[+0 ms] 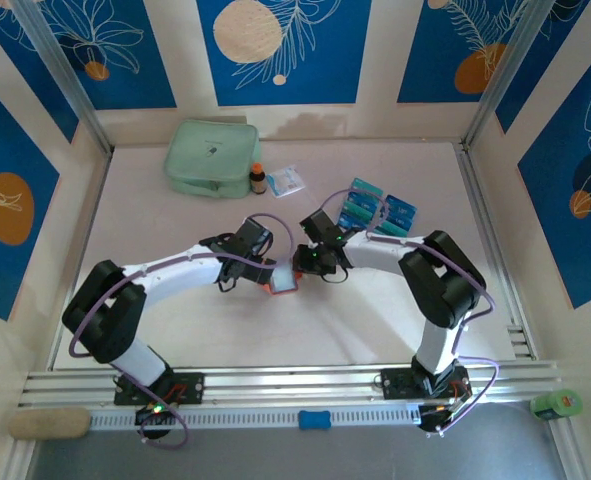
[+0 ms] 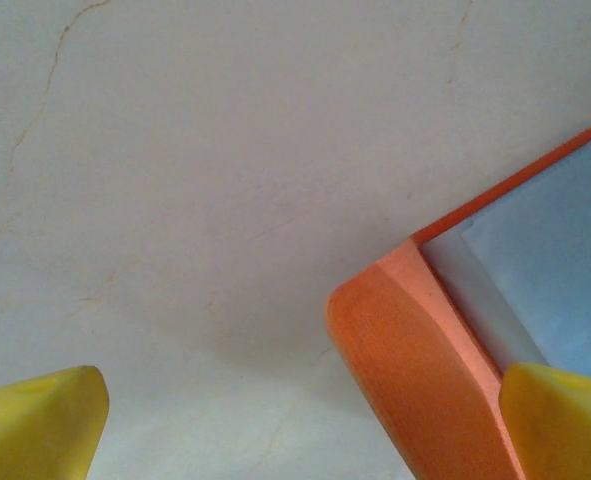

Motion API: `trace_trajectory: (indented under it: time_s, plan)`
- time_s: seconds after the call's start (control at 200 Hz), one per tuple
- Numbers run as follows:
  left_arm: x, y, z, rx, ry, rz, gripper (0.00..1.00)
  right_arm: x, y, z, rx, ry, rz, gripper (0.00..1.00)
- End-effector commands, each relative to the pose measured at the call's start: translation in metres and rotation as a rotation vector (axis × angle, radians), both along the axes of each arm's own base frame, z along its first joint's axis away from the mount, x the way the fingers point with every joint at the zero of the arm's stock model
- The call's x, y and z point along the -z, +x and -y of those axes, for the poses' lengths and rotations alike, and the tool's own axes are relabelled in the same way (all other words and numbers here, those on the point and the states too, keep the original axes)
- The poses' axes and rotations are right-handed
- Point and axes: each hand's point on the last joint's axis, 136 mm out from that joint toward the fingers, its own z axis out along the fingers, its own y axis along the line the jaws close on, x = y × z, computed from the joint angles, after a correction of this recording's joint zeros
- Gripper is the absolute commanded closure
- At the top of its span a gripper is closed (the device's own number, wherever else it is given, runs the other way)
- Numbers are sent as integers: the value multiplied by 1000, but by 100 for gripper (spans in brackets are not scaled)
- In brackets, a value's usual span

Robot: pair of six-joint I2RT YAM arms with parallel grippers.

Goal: Put the credit cards into the card holder

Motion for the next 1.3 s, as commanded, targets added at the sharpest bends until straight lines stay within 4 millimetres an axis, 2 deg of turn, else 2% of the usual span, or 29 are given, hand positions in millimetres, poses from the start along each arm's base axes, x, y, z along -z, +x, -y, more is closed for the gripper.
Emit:
trace_trajectory:
  time_s: [0.0,0.065,0.17,0.335,0.57,0.77,0.935,1.295]
  plan:
    - [-8,-2,6,28,-32,17,0,0,6,-2,-21,2,-9,85]
    - [-8,-3,8,35,-35,15,0,1,6,-1,-26,5,-23,100]
    - [-4,-4,5,31,-14,-2,0,-3,1,4,-16,28,-28,100]
    - [5,-6,-6,11,63,-32,0,-9,-20,12,20,103,-51,100]
    - [24,-14,-25,-22,152,-63,0,-10,-48,11,68,238,-99,100]
    - [43,-25,-43,-69,212,-96,0,-7,-55,10,47,265,-114,100]
    - [55,-32,-46,-105,217,-137,0,-11,-54,11,22,293,-113,100]
    - [29,-32,-23,-122,81,-132,0,-29,-42,-5,-24,453,-116,100]
